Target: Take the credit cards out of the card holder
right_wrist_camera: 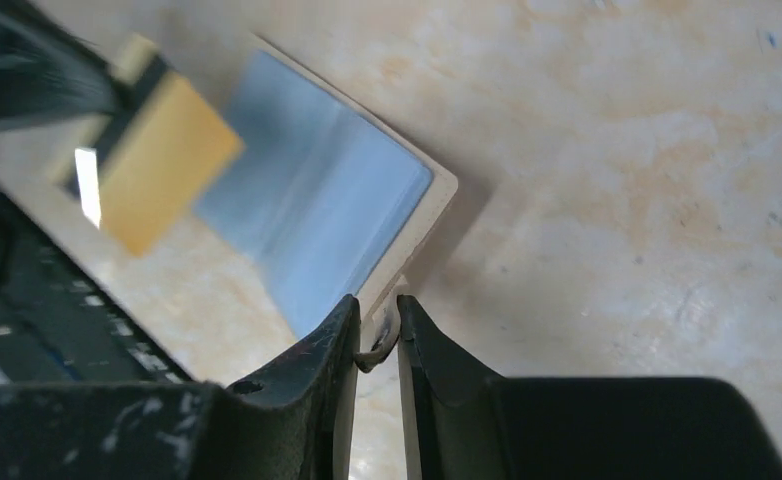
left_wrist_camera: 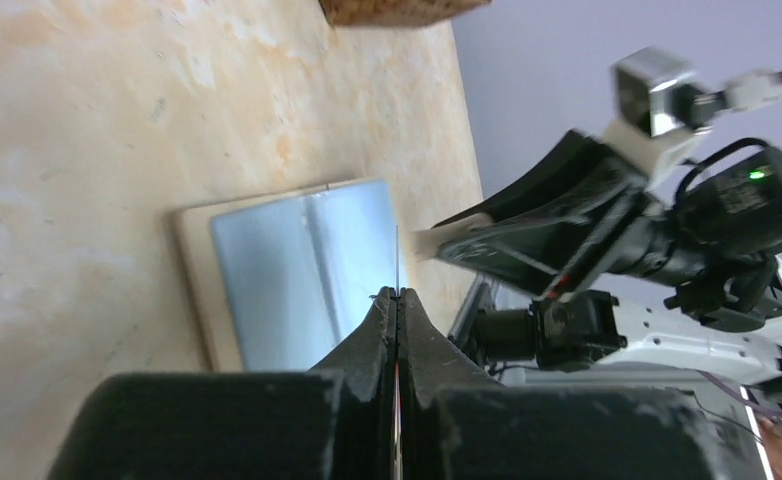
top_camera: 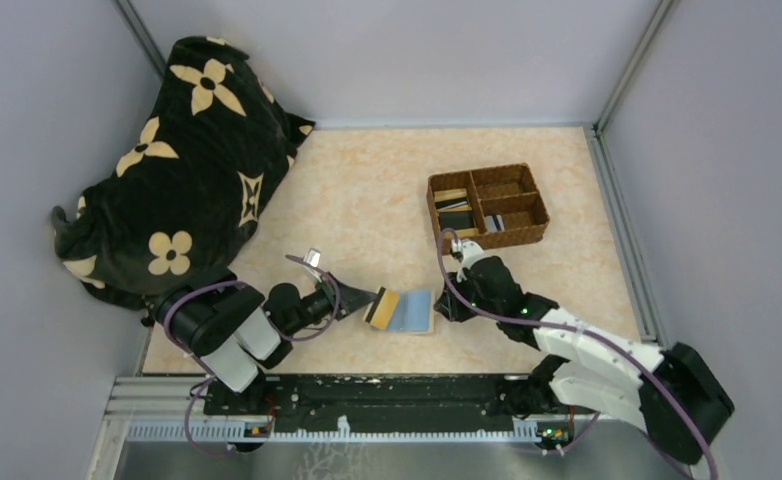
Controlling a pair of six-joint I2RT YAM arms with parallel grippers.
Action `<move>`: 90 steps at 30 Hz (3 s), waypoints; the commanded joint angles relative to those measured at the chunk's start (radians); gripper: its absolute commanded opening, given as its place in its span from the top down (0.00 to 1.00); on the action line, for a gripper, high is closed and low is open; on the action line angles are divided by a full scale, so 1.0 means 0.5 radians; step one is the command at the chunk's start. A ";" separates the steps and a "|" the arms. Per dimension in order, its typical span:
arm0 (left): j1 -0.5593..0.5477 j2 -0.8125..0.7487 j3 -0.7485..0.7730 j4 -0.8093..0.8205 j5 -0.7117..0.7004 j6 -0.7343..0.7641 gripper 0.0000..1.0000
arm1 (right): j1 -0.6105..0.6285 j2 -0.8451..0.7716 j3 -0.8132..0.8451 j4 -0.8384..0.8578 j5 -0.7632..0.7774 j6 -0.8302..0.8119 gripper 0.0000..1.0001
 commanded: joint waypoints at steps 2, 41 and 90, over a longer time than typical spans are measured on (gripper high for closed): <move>-0.073 0.079 0.160 0.543 0.264 -0.076 1.00 | -0.012 -0.460 0.040 0.245 -0.355 0.067 0.76; -0.102 -0.107 0.592 0.546 0.315 -0.308 1.00 | -0.134 -0.429 0.078 0.846 -0.670 0.226 0.51; -0.108 -0.031 0.381 0.546 0.292 -0.276 0.61 | -0.457 -0.469 0.487 0.161 -0.531 -0.124 1.00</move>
